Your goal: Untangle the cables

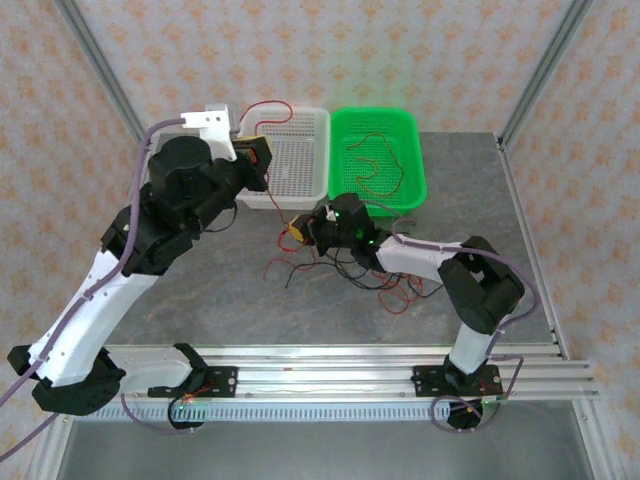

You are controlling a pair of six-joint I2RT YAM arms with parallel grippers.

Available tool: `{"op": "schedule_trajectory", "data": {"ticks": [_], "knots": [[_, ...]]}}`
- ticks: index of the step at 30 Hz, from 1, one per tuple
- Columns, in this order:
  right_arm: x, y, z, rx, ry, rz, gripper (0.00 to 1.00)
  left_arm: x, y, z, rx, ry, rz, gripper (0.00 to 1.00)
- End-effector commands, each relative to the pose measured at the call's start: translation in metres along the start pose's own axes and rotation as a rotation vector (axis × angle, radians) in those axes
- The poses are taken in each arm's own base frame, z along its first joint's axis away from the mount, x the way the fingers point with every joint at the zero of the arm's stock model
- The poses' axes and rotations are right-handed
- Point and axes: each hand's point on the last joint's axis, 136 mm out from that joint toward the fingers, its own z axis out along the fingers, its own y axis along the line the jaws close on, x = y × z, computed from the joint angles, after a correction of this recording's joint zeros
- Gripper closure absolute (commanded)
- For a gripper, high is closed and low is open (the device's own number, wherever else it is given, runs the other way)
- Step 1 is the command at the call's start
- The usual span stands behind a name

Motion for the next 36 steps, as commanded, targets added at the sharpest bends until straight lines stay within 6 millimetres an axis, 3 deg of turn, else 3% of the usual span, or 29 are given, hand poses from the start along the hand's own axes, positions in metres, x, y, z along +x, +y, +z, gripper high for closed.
{"op": "schedule_trajectory", "data": {"ticks": [1,10,17,19,24,28,30,36], "knots": [[-0.01,-0.024,0.0,0.056,-0.055,-0.035,1.0,-0.036,-0.006,-0.019,0.018,-0.082,0.007,1.0],[-0.028,-0.075,-0.01,0.196,-0.136,-0.117,1.0,-0.082,-0.008,-0.041,-0.01,-0.203,0.018,1.0],[-0.048,-0.1,-0.021,0.374,-0.215,-0.298,1.0,-0.094,0.001,-0.046,-0.072,-0.252,0.035,1.0],[-0.053,-0.102,-0.024,0.434,-0.218,-0.378,0.94,-0.092,0.003,-0.041,-0.09,-0.247,0.044,1.0],[-0.059,-0.089,-0.043,0.545,-0.248,-0.574,0.61,-0.079,0.002,-0.018,-0.103,-0.212,0.069,1.0],[-0.061,-0.066,-0.069,0.605,-0.295,-0.709,0.29,-0.069,-0.001,0.006,-0.107,-0.19,0.085,1.0],[-0.062,-0.057,-0.084,0.637,-0.322,-0.753,0.22,-0.064,-0.004,0.019,-0.102,-0.182,0.09,1.0],[-0.062,-0.025,-0.143,0.682,-0.462,-0.822,0.21,-0.051,-0.026,0.062,-0.022,-0.158,0.086,1.0]]}}
